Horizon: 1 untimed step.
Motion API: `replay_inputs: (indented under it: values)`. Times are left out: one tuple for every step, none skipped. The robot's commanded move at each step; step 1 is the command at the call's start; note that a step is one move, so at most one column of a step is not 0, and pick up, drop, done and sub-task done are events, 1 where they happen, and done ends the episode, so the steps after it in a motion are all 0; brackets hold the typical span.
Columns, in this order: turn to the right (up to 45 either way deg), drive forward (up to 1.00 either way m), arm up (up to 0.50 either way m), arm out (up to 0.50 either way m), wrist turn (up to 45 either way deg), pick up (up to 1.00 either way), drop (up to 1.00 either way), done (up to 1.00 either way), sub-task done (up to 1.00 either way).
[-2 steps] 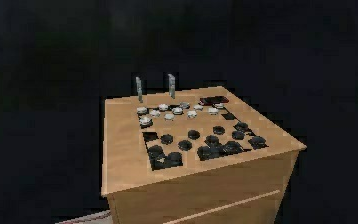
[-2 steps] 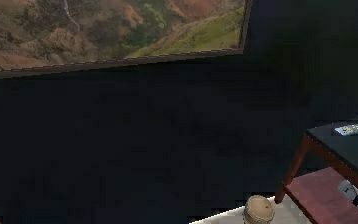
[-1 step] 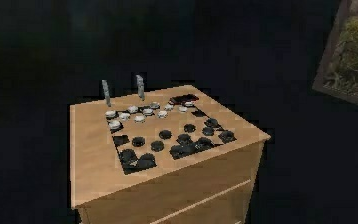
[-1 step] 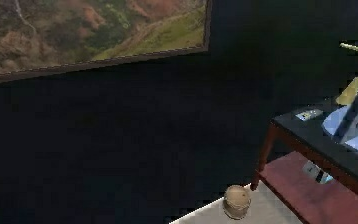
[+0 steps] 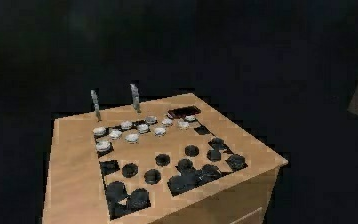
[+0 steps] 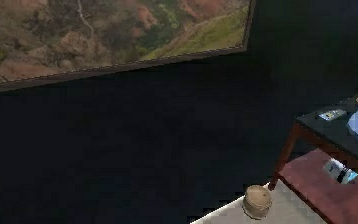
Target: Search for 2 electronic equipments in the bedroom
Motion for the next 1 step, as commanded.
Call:
replay_inputs:
  values:
    - [0.0,0.0,0.0,0.0,0.0,0.0,0.0,1.0,0.0]
